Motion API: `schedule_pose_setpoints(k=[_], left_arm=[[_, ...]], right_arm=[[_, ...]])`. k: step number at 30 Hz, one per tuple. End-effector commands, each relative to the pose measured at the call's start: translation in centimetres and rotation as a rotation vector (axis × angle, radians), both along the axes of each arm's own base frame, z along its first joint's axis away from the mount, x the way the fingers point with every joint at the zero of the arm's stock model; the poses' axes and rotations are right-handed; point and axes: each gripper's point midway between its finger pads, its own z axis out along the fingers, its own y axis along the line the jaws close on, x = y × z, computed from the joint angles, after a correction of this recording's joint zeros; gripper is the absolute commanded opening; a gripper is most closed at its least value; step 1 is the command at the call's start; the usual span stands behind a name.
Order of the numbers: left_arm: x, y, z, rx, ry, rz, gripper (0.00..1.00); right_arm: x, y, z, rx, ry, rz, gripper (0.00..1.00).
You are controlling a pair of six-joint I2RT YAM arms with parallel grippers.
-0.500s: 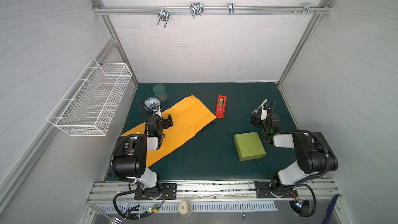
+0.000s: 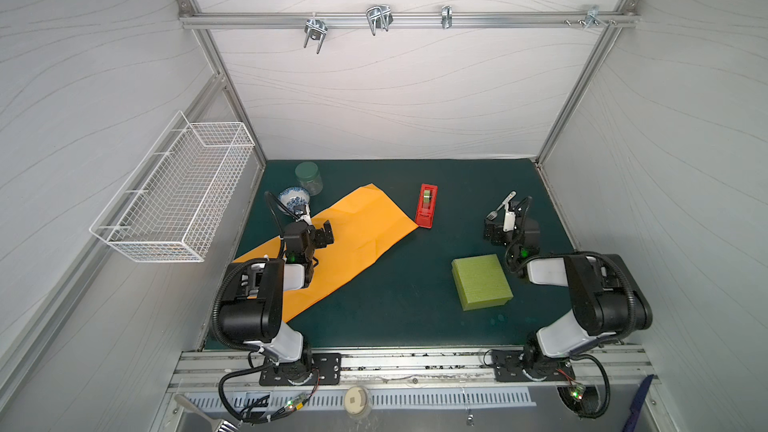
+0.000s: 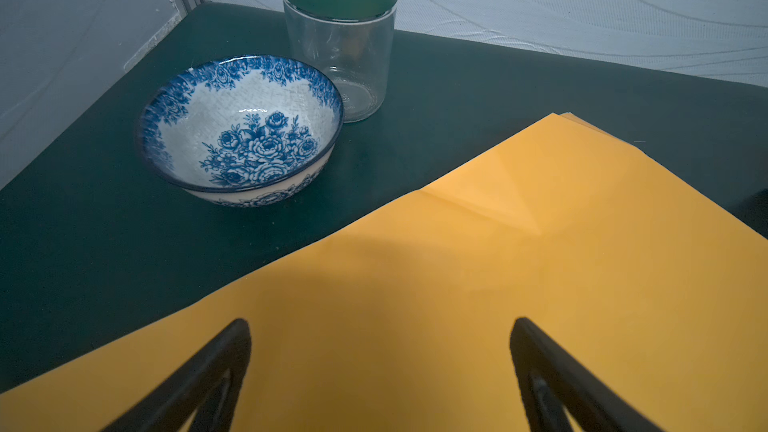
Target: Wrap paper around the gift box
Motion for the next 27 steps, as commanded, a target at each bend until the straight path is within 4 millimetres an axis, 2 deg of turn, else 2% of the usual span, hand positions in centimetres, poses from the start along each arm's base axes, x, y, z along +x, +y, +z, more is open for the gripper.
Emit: schedule_pose_setpoints(k=[1, 14, 17, 21, 22, 23, 24, 26, 27], left_arm=[[0.7, 0.1, 1.3, 0.016, -0.057, 0.0, 0.99], [0.6, 0.1, 1.4, 0.016, -0.062, 0.005, 0.99], [0.1, 1.8, 2.4, 0.02, -0.093, 0.11, 0.99], [-1.7, 4.1, 5.5, 0.011, -0.059, 0.272, 0.99], [-2.2, 5.0, 6.3, -0.037, -0.052, 0.354, 0.99], [-3.1, 5.4, 6.2, -0.079, -0.006, 0.406, 0.99], [-3.8, 5.3, 6.3, -0.124, 0.023, 0.429, 0.99], [-4.1, 3.6, 6.4, -0.245, 0.054, 0.386, 0.97], [-4.3, 2.4, 6.3, -0.33, 0.065, 0.351, 0.96]], right_arm=[[-0.1, 0.3, 0.0, -0.002, -0.009, 0.013, 0.99], [-0.1, 0.2, -0.1, -0.004, -0.006, 0.008, 0.99], [-0.1, 0.0, 0.3, -0.011, -0.025, -0.003, 0.99], [-0.6, 0.0, 3.4, -0.058, 0.007, -0.056, 0.99], [-0.9, -0.3, 4.4, -0.028, 0.036, -0.096, 0.99], [-1.3, -0.4, 5.2, 0.023, 0.053, -0.124, 0.99], [-1.7, -0.2, 6.0, 0.088, 0.058, -0.137, 0.99], [-2.6, 1.1, 7.3, 0.214, 0.07, -0.117, 0.97], [-3.1, 2.4, 7.9, 0.283, 0.08, -0.075, 0.92]])
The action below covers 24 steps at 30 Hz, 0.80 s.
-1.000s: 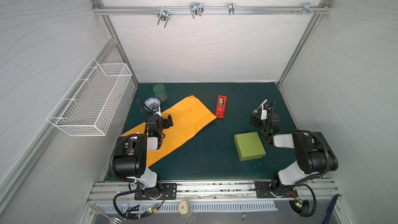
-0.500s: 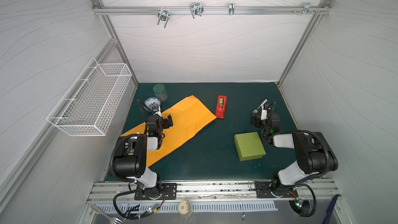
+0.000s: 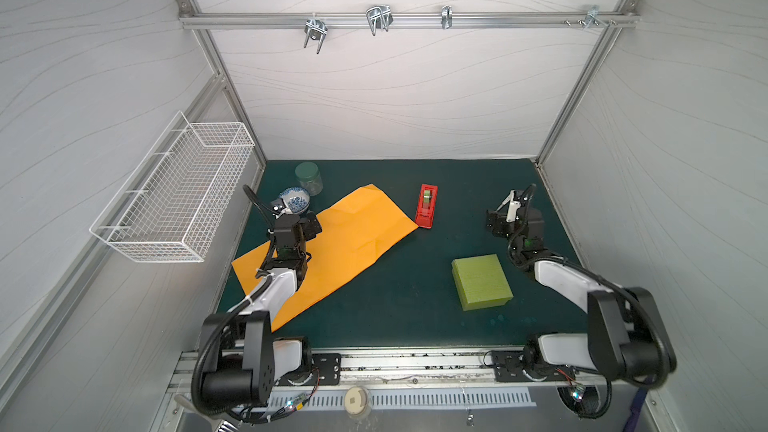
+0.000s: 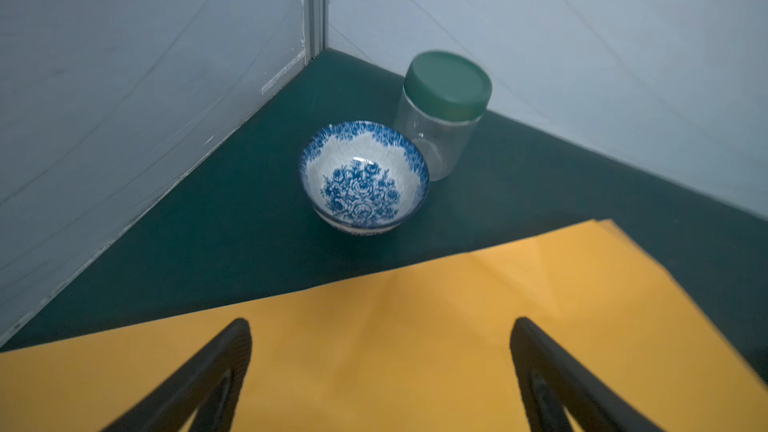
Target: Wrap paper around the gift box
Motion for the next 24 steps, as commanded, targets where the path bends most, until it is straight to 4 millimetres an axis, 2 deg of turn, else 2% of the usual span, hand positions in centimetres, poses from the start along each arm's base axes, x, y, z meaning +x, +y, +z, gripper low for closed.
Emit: schedule_pose_setpoints(k=[1, 3, 5, 8, 11, 15, 19, 24], left_arm=[[-1.9, -2.8, -2.1, -0.293, 0.097, -0.023, 0.95], [-2.3, -5.6, -1.9, -0.473, 0.074, -0.106, 0.91], [-2.9, -8.8, -1.4, -0.615, 0.061, -0.221, 0.87], [-4.4, -12.3, -1.7, -0.659, 0.142, -0.321, 0.87], [-5.5, -14.7, -2.4, -0.627, 0.211, -0.39, 0.87], [-5.6, -16.8, -3.5, -0.59, 0.287, -0.456, 0.86], [-5.3, -17.3, -4.5, -0.596, 0.325, -0.465, 0.84], [-5.4, -17.4, -4.7, -0.592, 0.326, -0.467, 0.84]], right_arm=[[-2.7, 3.2, -0.5, 0.208, 0.127, 0.071, 0.89], [-3.9, 7.3, 0.2, 0.215, 0.159, 0.194, 0.87], [-5.9, 12.4, 0.2, 0.186, 0.246, 0.359, 0.86], [-9.0, 18.0, -0.9, 0.164, 0.391, 0.557, 0.86], [-11.6, 22.0, -1.8, 0.198, 0.486, 0.674, 0.84], [-11.7, 25.2, -4.6, 0.289, 0.589, 0.657, 0.82], [-9.2, 26.9, -6.9, 0.373, 0.631, 0.555, 0.76], [-6.1, 28.4, -9.1, 0.416, 0.65, 0.459, 0.74]])
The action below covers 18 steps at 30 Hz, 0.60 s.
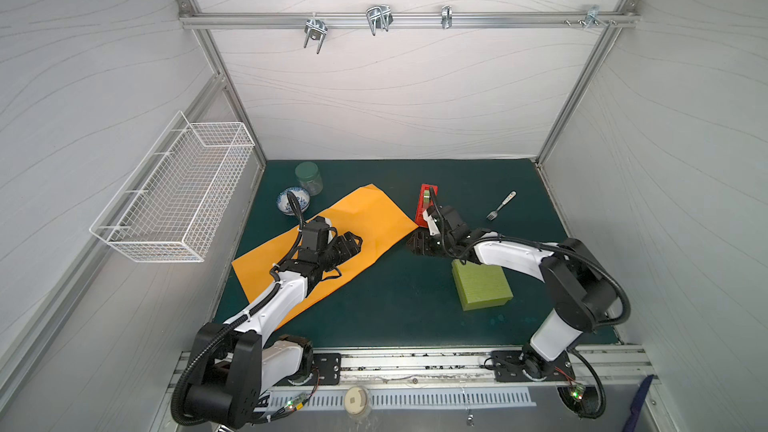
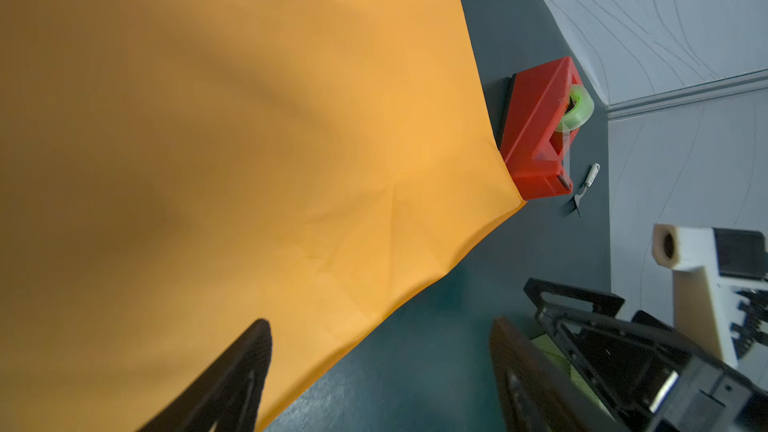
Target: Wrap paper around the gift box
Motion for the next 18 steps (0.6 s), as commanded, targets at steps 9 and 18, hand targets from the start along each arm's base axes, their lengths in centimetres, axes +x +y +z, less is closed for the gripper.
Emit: schedule_pose_setpoints(k=[9, 18], left_arm=[[0.5, 0.0, 2.7, 0.011, -0.08, -0.006, 0.84], [0.3, -0.2, 2.3, 0.01, -0.064, -0.026, 0.84]], right_arm=[[6.1, 0.5, -2.6, 0.037, -0.001, -0.234, 0.64], [8.1, 1.1, -1.4, 0.172, -0.04, -0.241, 0.16]])
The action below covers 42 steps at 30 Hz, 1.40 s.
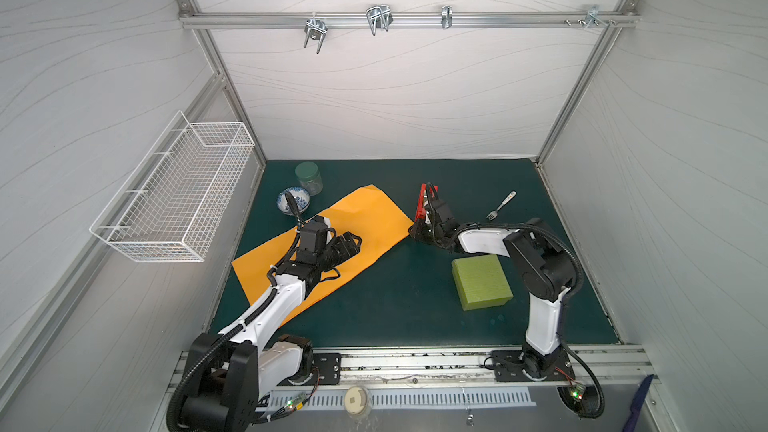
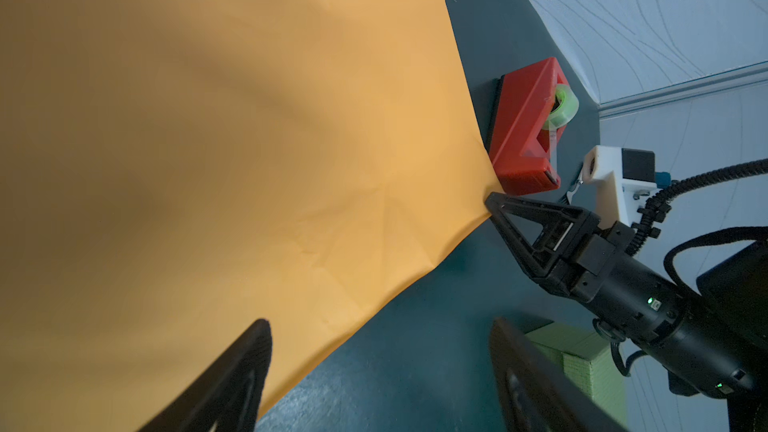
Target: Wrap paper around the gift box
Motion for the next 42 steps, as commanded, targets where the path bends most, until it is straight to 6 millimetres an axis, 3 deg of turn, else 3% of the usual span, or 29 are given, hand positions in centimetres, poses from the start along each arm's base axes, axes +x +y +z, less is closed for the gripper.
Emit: schedule_pose_setpoints(k=[1, 3, 7, 14, 18, 22, 27, 34, 42], left_arm=[[0.7, -0.3, 1.1, 0.0, -0.031, -0.013, 0.84], [0.6, -0.2, 0.9, 0.002, -0.029, -0.011, 0.84], [0.3, -0.4, 0.9, -0.006, -0.018, -0.018, 0.84], [0.3, -1.2, -0.1, -0.045, 0.019, -0.033, 0.84], [1.6, -2.2, -1.4, -0.036, 0.056, -0.061, 0.84], [3.0, -4.4, -2.5, -0.012, 0.093, -0.123, 0.83], [4.7, -7.4, -4.9, 0.02, 0.157, -0.196, 0.8], [7.1, -10.8, -7.4, 0.037, 0.201, -0.284, 0.76], [10.4, -12.0, -7.5, 0.09, 0.183, -0.336, 0.75]], right_arm=[[0.8, 0.4, 1.1, 0.085, -0.033, -0.002, 0.09], [0.3, 0.1, 1.4, 0.109, -0.034, 0.013, 0.0], [-2.5, -1.4, 2.3, 0.145, -0.006, 0.066, 0.0], [-12.9, -6.5, 3.1, 0.037, 0.032, 0.164, 0.0], [-17.0, -7.7, 3.8, -0.035, 0.006, 0.2, 0.0], [-18.7, -8.9, 4.3, -0.079, -0.023, 0.203, 0.0], [-20.4, -8.6, 5.1, -0.082, -0.037, 0.286, 0.0], [-23.5, -7.3, 5.9, -0.068, -0.016, 0.495, 0.18], [-22.9, -8.8, 7.6, -0.213, -0.045, 0.552, 0.45]])
